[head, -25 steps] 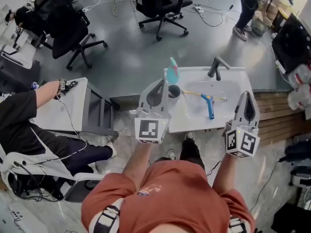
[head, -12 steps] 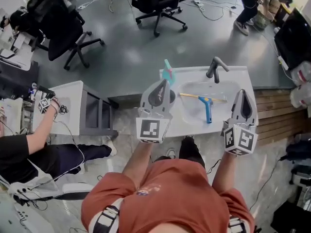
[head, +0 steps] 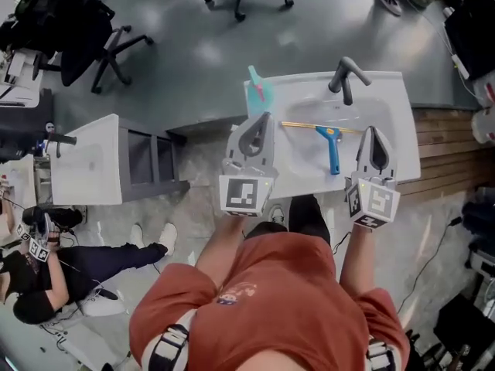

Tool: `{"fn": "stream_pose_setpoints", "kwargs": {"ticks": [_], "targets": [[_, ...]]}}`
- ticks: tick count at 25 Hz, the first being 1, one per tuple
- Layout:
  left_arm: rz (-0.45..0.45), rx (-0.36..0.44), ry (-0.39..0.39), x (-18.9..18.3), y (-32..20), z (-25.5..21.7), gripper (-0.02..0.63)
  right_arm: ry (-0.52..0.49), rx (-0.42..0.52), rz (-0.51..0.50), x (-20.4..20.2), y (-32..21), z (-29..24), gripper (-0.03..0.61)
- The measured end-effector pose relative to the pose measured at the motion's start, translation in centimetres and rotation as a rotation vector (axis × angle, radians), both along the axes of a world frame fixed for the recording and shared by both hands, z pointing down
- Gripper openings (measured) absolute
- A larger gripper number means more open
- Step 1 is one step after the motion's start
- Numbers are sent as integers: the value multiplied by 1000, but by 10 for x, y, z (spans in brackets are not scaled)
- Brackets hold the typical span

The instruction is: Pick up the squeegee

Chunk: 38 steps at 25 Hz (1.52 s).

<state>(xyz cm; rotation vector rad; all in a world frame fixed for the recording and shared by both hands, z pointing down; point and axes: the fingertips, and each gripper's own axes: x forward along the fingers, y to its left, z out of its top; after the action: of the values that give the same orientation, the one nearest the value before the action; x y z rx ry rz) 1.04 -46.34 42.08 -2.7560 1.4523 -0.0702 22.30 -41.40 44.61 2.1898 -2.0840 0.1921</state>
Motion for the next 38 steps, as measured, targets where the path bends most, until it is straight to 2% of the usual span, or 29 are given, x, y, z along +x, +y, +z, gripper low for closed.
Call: {"fn": "stream_pose_setpoints", "kwargs": {"ticks": [6,10,14,18,23,29,35,38], "targets": [[10,-82,-27,19,-2,56,18,-45,-158,-31,0,-7,83,9],[6,-133,-45,22,-8,96,17,-22,-263,-68,-7,-10,131,11],[40,-45,-148,39,-3,104,18,-15,-363,-93,-10,-8,171,31],[66,-22,-198,45,1,112,18,-1,-421,-114,-11,-9,199,34],[60,-46,-179,48,-3,118,17,-33,-466,-137,-15,-12,224,45],[73,-64,-158,63,-1,114,18,-66,-531,-176,-15,-19,243,111],[94,-84,-182,79,1,129,18,-125,-629,-224,-18,-21,276,196],[97,-98,-187,85,1,136,18,-154,-666,-239,-18,-22,286,206]]}}
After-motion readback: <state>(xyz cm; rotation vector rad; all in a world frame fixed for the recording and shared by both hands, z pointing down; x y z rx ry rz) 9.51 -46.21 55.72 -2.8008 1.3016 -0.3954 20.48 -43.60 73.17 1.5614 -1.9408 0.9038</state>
